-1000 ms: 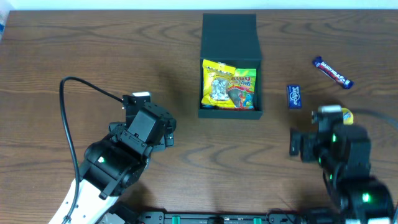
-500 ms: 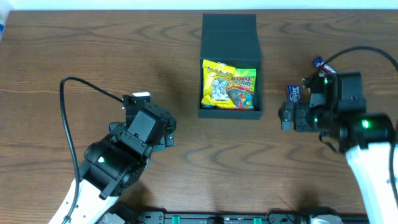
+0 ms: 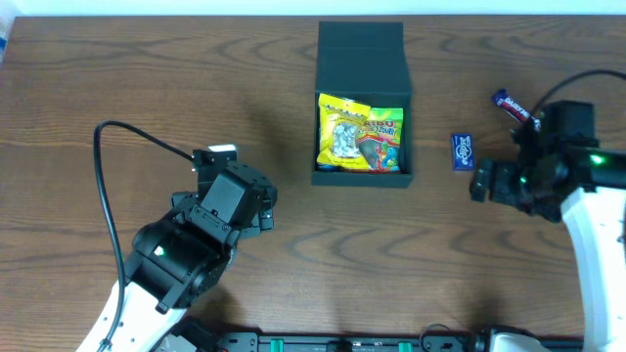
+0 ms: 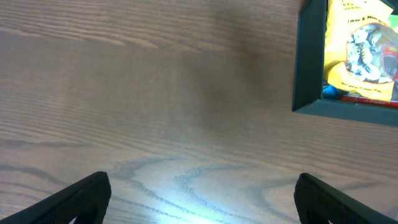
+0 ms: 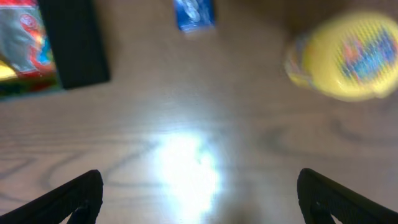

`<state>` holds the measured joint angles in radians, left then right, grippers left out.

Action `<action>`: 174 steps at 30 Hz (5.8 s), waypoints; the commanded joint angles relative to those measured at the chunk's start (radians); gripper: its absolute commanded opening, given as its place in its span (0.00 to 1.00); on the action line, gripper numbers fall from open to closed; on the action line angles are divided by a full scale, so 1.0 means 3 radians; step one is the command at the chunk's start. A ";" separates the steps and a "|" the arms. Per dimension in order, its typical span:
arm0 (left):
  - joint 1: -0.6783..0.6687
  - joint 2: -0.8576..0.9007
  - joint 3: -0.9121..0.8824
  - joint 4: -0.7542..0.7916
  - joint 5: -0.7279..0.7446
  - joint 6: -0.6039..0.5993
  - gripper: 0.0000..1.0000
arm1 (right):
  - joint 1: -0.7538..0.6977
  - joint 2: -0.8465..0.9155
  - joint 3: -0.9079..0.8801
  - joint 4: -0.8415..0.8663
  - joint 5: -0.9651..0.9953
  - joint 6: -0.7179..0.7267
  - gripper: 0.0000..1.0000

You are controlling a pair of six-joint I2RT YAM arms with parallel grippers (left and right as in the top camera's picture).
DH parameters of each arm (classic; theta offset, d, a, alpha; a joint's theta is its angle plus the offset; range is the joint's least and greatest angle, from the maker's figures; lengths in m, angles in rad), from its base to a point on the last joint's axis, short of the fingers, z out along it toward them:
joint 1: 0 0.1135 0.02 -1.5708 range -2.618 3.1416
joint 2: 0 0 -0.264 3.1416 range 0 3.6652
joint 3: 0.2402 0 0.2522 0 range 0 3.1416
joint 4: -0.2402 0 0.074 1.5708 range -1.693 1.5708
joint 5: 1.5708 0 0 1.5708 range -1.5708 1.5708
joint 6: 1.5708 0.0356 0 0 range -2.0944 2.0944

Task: Pack container
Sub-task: 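Reach the right gripper toward the yellow Mentos tube, then lower the right gripper and close it around the Mentos tube, then lift the Mentos tube and carry it left into the box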

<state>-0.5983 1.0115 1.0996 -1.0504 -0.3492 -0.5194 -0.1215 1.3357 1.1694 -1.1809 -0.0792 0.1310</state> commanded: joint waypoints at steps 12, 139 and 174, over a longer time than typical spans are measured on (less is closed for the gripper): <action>0.0010 -0.0013 -0.0017 -0.0011 -0.0028 0.0036 0.95 | -0.0933 -0.0132 0.0051 -0.0067 0.0092 -0.0122 0.99; 0.0010 -0.0013 -0.0017 -0.0011 -0.0028 0.0036 0.95 | -0.0724 0.0984 -0.0502 0.1451 -0.0151 0.0164 0.01; 0.0010 -0.0013 -0.0017 -0.0011 -0.0028 0.0036 0.95 | 0.1156 0.1170 0.2003 -0.1039 -0.1134 -0.0067 0.01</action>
<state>-0.5976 1.0115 1.0981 -1.0489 -0.3466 -0.5194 0.2207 1.6100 1.6825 -1.4689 -0.4175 0.1867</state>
